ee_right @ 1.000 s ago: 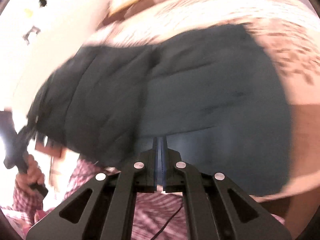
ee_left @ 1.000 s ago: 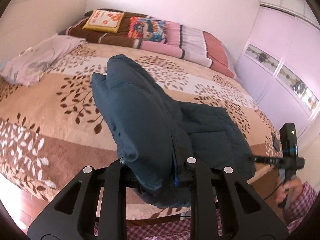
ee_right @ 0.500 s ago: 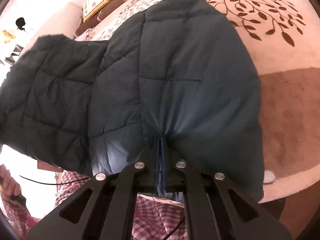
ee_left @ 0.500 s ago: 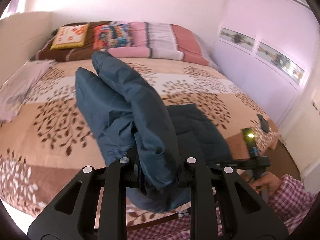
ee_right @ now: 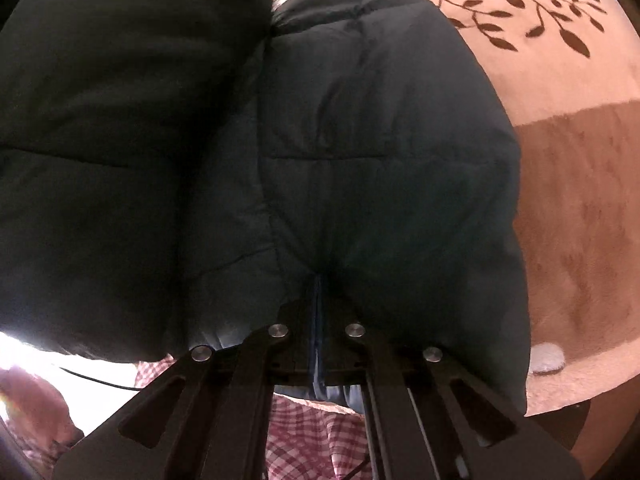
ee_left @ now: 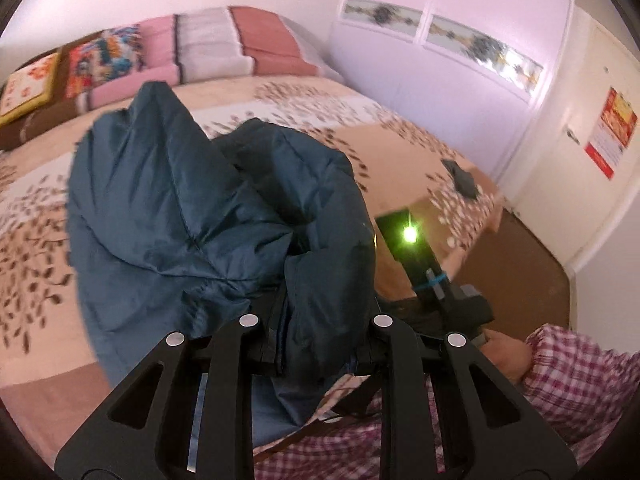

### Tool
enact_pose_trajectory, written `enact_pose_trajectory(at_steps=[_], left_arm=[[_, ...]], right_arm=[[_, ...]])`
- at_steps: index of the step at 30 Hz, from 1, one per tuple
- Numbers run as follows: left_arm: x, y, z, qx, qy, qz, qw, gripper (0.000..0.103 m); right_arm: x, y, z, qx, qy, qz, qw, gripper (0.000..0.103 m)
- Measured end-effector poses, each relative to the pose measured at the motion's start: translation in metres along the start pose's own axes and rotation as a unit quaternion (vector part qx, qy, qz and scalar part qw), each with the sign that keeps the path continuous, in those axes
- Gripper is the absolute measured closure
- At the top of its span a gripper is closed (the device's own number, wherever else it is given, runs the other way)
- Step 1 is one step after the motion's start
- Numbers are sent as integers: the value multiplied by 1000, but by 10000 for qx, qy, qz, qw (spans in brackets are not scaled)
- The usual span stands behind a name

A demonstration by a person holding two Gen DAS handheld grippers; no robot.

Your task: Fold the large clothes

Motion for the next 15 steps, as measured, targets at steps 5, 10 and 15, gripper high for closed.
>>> enact_pose_trajectory(at_steps=[5,10,15], left_arm=[[-28,-18,-18,-156,-172,312,9992,82],[-45,-37,-29,-385,-240,553,9974,82],[-65,-57,-38,-561,-177,812,9950,80]], right_arm=[[22,-1,-10,-181,8,-174,9997,103],[69,1,-46,-472,-260,-680,9962,103],[76,-3,-77,-766,-358,-649,9943,103]])
Point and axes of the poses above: each gripper's, at about its wrist camera, not at the fingertips, and x roughly against the way its jaws point, z to its left, y to its top, the point moved 5 cm from there along -x, roughly the way its jaws point, and after that the axes turned 13 degrees about -z, right-handed, at the moved point
